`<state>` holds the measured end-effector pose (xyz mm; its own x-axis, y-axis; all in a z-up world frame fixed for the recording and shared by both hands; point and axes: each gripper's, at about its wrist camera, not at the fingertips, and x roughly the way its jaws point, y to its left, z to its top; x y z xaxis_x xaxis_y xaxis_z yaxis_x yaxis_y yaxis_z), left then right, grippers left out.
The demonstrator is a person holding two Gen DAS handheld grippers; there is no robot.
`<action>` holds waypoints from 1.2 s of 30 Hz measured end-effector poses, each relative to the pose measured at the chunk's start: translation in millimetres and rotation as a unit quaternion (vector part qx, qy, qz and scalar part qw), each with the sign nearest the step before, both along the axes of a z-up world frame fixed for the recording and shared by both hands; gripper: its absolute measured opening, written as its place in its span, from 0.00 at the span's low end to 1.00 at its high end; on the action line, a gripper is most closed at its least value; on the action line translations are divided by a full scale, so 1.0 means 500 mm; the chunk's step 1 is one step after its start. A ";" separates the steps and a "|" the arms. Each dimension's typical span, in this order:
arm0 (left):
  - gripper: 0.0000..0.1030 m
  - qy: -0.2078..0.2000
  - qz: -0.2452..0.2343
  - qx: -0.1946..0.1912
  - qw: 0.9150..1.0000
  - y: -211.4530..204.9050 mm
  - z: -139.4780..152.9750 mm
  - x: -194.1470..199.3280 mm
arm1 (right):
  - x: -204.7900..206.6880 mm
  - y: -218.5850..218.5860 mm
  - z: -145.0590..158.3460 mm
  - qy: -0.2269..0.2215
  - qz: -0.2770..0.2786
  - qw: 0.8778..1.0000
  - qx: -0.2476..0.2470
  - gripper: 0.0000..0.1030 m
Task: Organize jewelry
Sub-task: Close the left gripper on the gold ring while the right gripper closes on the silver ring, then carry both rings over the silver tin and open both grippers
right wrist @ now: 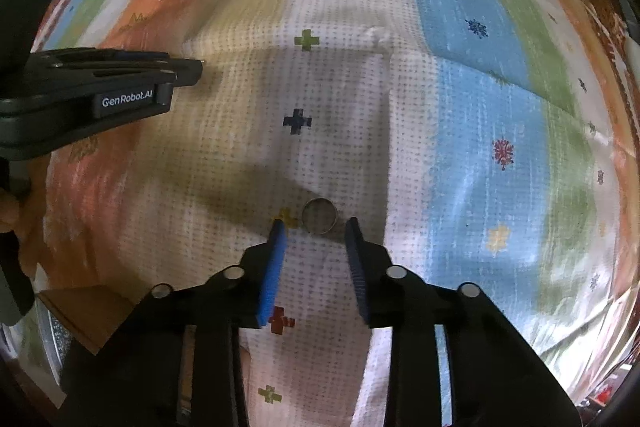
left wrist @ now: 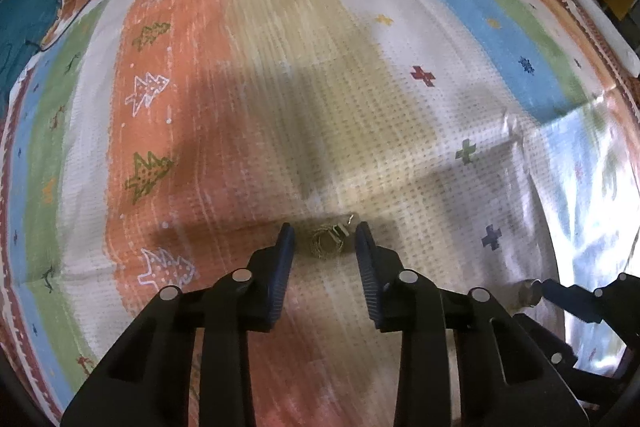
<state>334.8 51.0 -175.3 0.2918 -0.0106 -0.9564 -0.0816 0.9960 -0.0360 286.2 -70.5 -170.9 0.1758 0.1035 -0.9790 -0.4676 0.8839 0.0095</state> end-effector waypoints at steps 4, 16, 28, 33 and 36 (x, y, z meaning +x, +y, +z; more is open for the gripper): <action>0.15 -0.001 -0.002 0.005 1.000 -0.002 0.000 0.001 | 0.005 0.002 -0.007 0.000 0.001 1.000 0.001 0.19; 0.14 -0.016 0.012 0.028 0.999 0.003 0.050 -0.037 | 0.003 -0.028 0.035 -0.021 0.002 1.000 0.019 0.18; 0.14 -0.049 0.037 0.017 0.998 0.012 0.138 -0.112 | -0.062 -0.037 0.107 -0.064 0.007 0.997 0.044 0.18; 0.14 -0.064 0.032 0.015 0.997 -0.008 0.167 -0.150 | -0.072 -0.022 0.116 -0.071 0.009 0.996 0.051 0.18; 0.14 -0.069 0.033 0.015 0.997 -0.014 0.182 -0.173 | -0.084 -0.020 0.127 -0.082 0.011 0.995 0.051 0.18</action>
<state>248.3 44.1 -84.3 0.4204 0.0402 -0.9064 -0.1434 0.9894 -0.0227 244.3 -80.6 -107.1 0.3287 0.2058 -0.9217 -0.4902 0.8714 0.0197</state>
